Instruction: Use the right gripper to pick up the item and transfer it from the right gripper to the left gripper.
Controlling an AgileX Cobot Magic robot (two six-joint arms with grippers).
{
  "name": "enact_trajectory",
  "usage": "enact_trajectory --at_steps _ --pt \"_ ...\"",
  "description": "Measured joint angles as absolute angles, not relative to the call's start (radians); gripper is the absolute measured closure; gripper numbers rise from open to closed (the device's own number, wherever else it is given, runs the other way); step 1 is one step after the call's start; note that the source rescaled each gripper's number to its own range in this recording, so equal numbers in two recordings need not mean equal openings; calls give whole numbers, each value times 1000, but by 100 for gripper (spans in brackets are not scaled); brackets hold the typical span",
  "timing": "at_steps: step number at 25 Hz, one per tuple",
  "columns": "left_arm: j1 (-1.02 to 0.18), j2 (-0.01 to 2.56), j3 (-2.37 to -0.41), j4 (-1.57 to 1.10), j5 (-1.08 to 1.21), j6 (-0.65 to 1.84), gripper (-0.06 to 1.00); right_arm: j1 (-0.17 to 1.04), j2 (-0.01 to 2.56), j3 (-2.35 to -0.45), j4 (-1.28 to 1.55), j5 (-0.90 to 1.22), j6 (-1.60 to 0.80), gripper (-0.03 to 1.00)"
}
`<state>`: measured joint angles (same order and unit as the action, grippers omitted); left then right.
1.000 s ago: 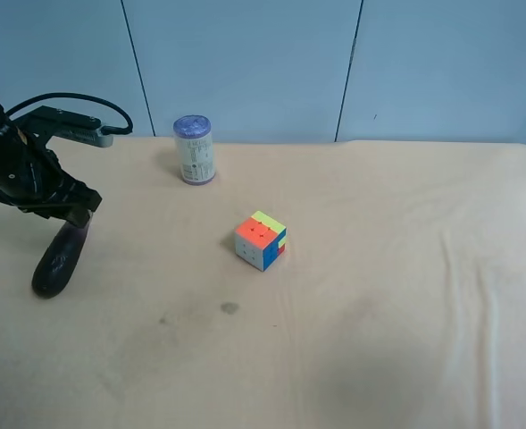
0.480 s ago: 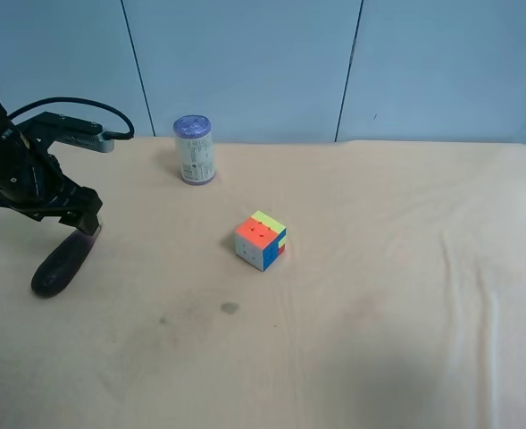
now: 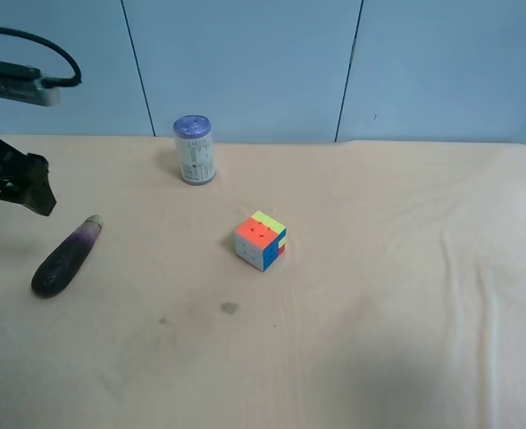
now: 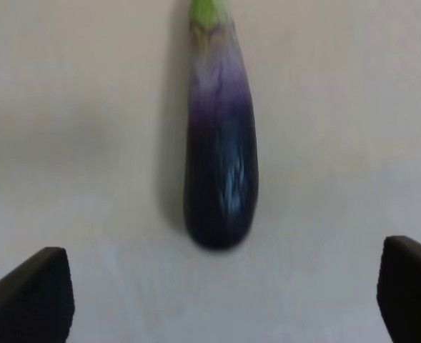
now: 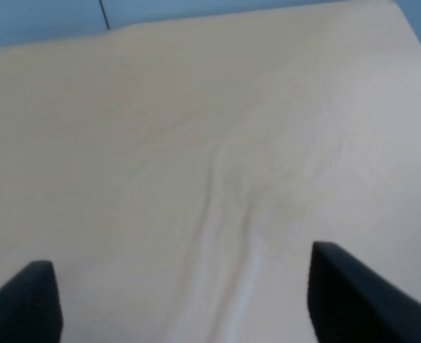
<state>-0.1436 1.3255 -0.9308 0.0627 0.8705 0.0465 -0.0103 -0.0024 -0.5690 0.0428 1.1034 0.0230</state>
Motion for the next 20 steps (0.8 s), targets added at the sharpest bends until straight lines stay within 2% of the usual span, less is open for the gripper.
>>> enact_trajectory --at_steps 8,20 --pt "-144 974 -918 -33 1167 45 -3 -10 -2 -569 43 1103 23 42" --pt "-144 449 -677 -88 1201 45 -3 -10 -2 -569 43 1103 23 42"
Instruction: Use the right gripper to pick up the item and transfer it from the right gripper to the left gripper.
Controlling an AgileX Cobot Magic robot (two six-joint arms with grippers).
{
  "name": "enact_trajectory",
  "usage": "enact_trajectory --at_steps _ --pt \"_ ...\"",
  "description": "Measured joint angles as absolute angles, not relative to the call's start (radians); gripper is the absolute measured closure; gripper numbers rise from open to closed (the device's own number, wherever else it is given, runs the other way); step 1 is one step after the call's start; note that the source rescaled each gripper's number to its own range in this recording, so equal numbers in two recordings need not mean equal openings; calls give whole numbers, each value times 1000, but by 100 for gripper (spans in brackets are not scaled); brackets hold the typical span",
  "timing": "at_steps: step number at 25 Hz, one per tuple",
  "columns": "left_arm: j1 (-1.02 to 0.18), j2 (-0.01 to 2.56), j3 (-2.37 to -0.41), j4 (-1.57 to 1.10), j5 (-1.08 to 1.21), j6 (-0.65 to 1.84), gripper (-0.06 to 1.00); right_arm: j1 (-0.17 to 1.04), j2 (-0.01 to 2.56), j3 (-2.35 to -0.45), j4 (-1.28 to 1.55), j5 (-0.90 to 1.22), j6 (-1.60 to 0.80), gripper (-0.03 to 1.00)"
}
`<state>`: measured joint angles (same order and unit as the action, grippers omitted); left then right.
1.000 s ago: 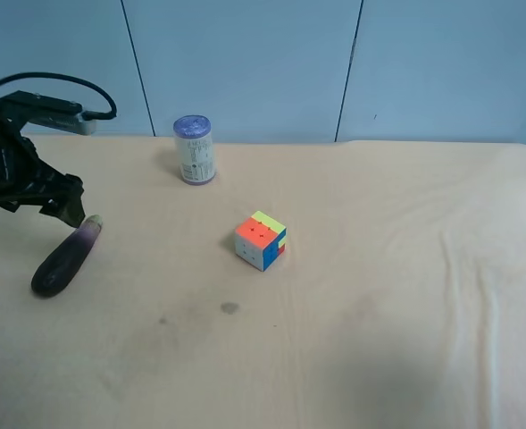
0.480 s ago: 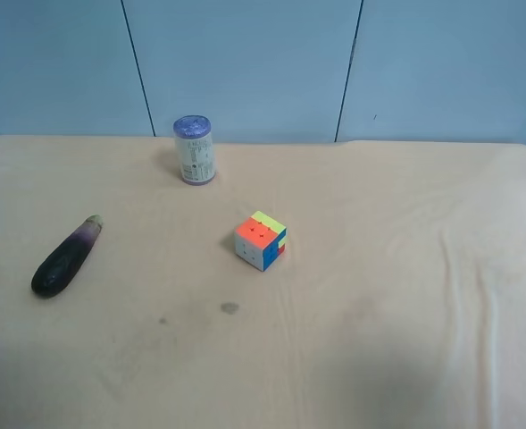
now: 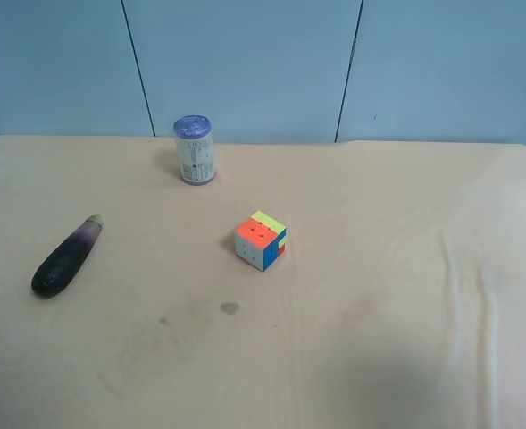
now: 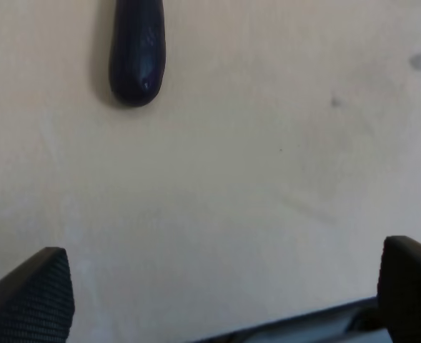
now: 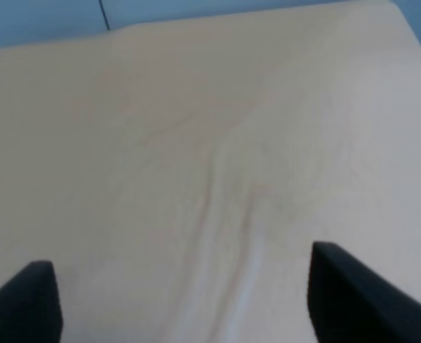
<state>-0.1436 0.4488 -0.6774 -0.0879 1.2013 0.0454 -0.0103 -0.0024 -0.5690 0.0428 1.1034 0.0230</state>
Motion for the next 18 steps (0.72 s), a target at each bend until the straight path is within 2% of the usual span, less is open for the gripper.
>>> enact_trajectory --at_steps 8,18 --pt "-144 206 -515 -83 1072 45 -3 -10 -2 -569 43 1103 23 42" --pt "-144 -4 -507 -77 1055 38 -3 -10 -2 -569 44 1103 23 42"
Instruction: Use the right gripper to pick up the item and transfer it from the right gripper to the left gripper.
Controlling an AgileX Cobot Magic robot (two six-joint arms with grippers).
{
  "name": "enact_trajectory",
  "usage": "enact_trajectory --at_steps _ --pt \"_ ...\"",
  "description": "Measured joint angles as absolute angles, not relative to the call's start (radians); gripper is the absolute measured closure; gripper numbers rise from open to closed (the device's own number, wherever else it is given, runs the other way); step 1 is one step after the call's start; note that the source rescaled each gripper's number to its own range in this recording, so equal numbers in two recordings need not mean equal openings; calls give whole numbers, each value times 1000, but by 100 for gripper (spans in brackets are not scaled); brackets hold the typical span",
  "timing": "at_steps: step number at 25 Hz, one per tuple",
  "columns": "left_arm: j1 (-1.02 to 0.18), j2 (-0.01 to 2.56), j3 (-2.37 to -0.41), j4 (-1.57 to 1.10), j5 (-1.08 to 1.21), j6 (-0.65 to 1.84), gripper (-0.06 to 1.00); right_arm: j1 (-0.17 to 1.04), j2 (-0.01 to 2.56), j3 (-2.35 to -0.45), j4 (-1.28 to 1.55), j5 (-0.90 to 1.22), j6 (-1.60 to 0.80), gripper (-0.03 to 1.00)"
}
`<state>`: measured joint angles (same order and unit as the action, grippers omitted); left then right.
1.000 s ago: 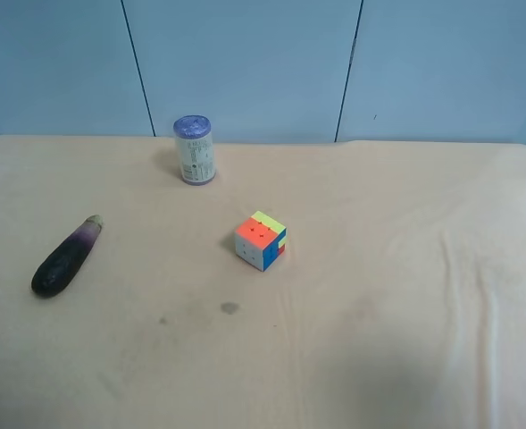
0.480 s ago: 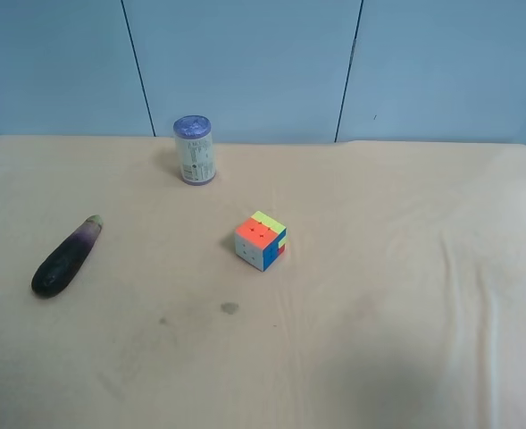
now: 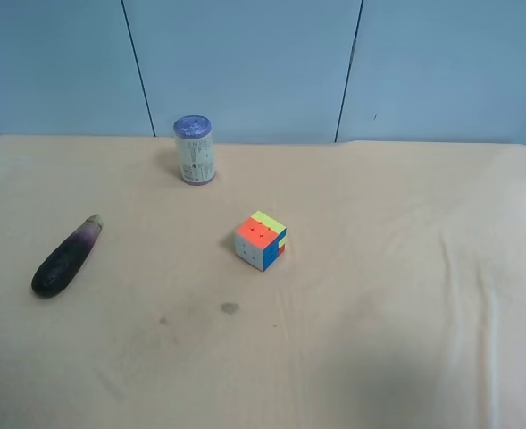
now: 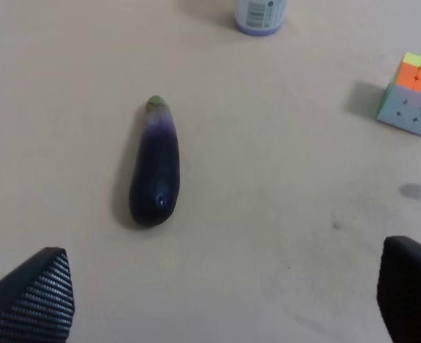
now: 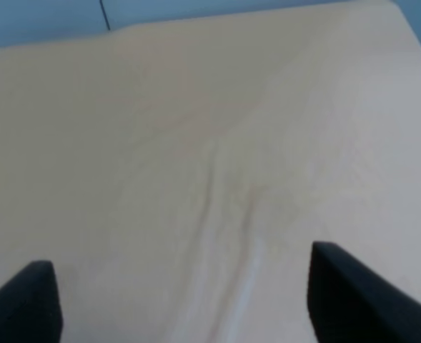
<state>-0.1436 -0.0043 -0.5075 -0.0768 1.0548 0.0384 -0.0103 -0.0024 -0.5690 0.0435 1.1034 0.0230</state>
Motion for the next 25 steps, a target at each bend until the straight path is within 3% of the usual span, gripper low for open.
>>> enact_trajectory --at_steps 25 --pt "-144 -5 -507 -76 1055 33 -3 -10 -2 -569 44 1103 23 42"
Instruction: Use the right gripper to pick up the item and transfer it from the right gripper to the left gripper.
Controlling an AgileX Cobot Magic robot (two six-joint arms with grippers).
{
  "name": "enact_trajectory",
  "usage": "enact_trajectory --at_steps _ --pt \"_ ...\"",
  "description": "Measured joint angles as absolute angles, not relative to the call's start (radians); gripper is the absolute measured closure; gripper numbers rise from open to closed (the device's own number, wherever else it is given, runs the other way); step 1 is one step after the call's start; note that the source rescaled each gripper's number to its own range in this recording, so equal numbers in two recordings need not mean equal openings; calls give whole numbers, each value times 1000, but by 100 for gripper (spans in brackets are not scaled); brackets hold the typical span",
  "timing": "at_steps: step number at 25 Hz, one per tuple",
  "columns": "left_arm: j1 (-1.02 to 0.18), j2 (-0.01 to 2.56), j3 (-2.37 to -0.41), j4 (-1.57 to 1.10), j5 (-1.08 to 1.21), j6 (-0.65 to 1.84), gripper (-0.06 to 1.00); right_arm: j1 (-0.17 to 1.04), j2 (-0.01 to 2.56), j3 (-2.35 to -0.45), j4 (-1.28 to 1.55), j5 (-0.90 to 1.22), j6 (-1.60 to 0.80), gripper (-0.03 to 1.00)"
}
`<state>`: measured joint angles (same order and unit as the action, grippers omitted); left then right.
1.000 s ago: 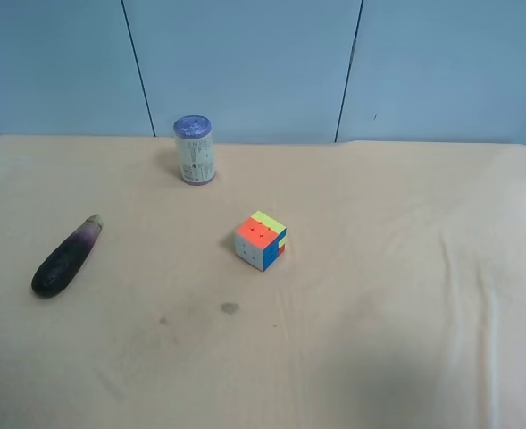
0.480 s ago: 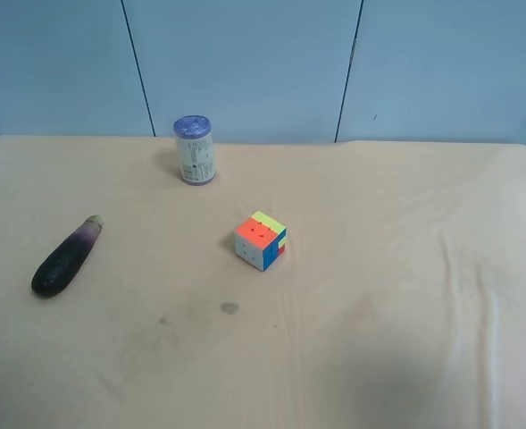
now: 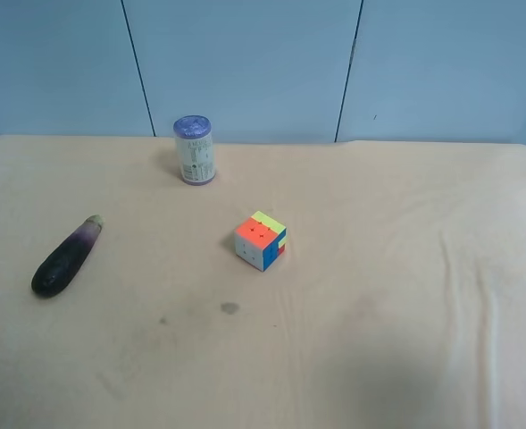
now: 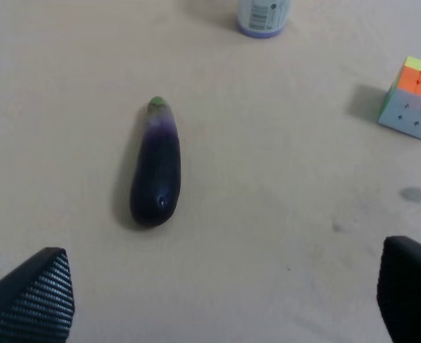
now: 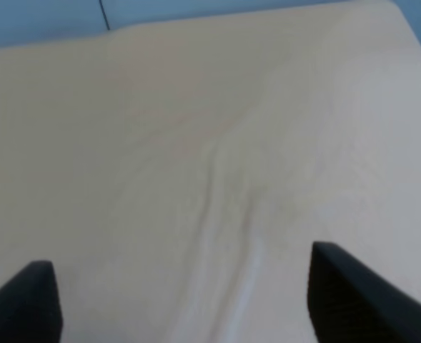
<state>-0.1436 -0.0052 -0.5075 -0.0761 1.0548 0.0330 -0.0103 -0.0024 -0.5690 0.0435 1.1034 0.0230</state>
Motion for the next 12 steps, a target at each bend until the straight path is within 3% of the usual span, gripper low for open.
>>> enact_trajectory --at_steps 12 --pt "-144 -5 -507 -76 1055 33 -3 -10 -2 -569 44 1103 23 42"
